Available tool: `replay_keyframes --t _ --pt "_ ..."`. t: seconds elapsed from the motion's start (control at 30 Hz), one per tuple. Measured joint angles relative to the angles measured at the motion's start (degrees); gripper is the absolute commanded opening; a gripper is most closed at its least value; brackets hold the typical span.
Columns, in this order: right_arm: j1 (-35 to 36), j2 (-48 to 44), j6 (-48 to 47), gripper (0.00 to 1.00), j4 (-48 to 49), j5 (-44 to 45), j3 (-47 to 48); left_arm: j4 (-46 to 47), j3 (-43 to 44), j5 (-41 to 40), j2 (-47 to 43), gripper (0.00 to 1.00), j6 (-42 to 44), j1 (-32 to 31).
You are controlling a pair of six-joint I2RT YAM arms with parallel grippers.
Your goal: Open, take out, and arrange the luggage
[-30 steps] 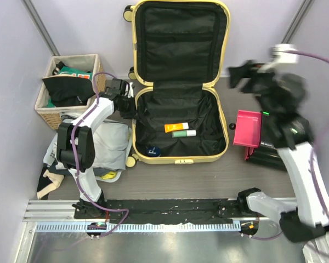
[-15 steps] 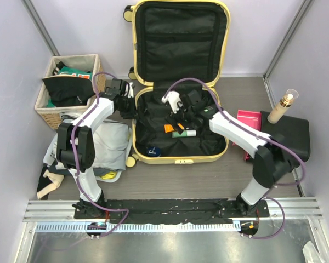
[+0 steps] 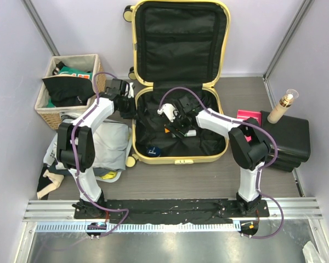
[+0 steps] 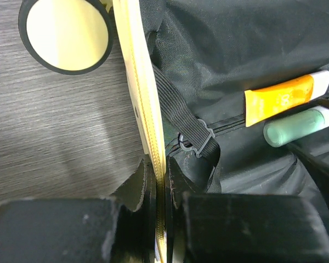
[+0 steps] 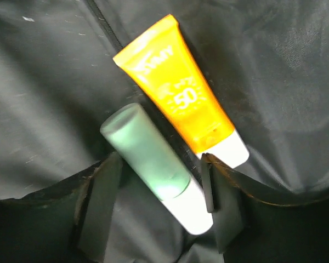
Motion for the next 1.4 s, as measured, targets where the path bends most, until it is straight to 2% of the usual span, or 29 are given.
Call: replay_keyframes --t 0.03,0.2,0.23,0.3,0.33,0.43,0.63,0.9,1.0,1.2,1.4 --pt "-0.17 0.66 -0.13 0.53 0.50 0.00 0.00 0.00 0.00 0.04 0.00 0.00 0.09 0.00" --pt "-0.74 3.41 -0.63 0.43 3.28 1.81 -0.42 0.00 0.00 0.07 0.00 0.00 0.28 -0.02" --pt "-0.81 3.43 -0.90 0.34 3.72 2.51 -0.46 0.00 0.00 0.04 0.00 0.00 0.31 -0.02" --pt "-0.98 3.43 -1.25 0.26 4.68 3.08 -0.81 0.00 0.00 0.04 0.00 0.00 0.31 -0.02" --pt "-0.96 3.37 -1.01 0.16 5.46 3.58 -1.05 0.00 0.00 0.04 0.00 0.00 0.31 -0.02" --pt "-1.01 3.21 0.37 0.02 5.99 4.07 -1.18 0.00 0.00 0.02 0.00 0.00 0.33 -0.02" --pt "-1.01 -0.02 7.15 0.01 1.03 6.10 1.31 -0.11 0.00 0.02 0.00 0.00 0.33 -0.02" --pt "-1.92 -21.35 18.93 0.01 -4.37 12.81 8.02 -0.20 0.00 0.02 0.00 0.00 0.33 -0.02" --pt "-5.88 -26.58 23.12 0.01 -7.17 16.57 11.54 -0.20 0.00 0.02 0.00 0.00 0.33 -0.07" --pt "-17.88 -31.10 28.76 0.01 -13.35 24.61 5.51 -0.22 0.00 0.07 0.00 0.00 0.31 -0.15" --pt "-21.51 -30.95 31.87 0.01 -18.69 27.34 -0.48 -0.24 0.00 -0.09 0.00 0.00 0.33 -0.46"
